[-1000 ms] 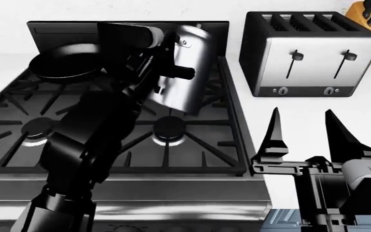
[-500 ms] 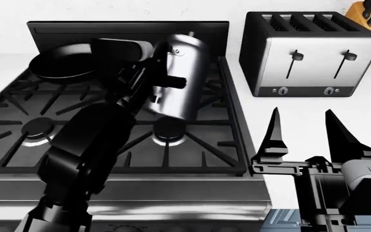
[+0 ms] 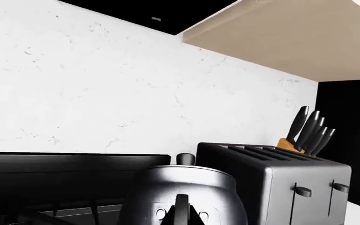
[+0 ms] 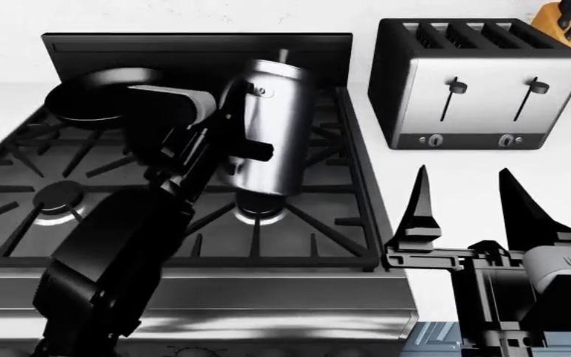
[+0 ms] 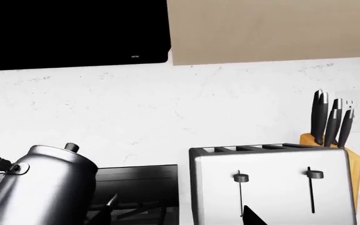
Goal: Pick the kettle from the counter and place it on a stove burner. Then turn the burner on.
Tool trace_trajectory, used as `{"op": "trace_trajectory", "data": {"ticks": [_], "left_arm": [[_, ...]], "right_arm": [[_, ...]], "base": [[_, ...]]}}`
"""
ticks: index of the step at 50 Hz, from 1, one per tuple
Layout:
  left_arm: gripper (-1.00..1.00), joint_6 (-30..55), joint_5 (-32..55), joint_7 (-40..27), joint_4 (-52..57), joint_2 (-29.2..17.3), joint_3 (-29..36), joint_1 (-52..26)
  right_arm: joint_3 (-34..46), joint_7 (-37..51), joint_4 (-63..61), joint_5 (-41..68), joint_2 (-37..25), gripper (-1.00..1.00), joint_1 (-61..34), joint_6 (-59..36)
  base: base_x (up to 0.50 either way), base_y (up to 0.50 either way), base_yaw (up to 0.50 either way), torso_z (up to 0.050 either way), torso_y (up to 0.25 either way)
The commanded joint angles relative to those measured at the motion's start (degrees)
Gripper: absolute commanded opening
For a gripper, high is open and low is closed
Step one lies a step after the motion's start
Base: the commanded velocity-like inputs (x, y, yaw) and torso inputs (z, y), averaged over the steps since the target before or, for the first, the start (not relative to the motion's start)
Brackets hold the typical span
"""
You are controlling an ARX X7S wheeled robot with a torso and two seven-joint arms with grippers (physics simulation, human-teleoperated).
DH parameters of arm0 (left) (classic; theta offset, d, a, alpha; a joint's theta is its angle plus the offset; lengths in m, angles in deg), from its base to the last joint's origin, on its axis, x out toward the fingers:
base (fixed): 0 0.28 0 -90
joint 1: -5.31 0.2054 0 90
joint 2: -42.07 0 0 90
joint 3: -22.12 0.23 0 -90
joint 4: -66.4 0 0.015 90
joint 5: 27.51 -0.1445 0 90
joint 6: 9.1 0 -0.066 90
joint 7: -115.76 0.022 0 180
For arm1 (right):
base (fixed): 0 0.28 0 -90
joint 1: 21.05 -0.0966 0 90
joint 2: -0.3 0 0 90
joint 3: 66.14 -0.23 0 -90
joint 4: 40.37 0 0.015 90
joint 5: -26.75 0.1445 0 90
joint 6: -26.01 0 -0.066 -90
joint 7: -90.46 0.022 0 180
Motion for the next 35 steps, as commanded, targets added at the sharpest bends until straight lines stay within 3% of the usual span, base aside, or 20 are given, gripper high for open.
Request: {"op": "trace_trajectory", "data": {"ticks": [1, 35], "left_arm": [[-1.0, 1.13, 2.16, -1.42, 3.88, -2.37, 0.9, 6.75], [-1.0, -1.81, 3.24, -2.06, 11.16, -6.62, 0.07, 18.42]], "right_arm": [[0.17, 0.24, -0.09, 0.07, -0.12, 1.0, -0.05, 0.0], [0.82, 1.01, -0.7, 0.0, -0.62, 1.0, 0.15, 0.13]], "base": [[0.0, 0.0, 0.0, 0.0, 0.0], [0.0, 0.0, 0.0, 0.0, 0.0]]}}
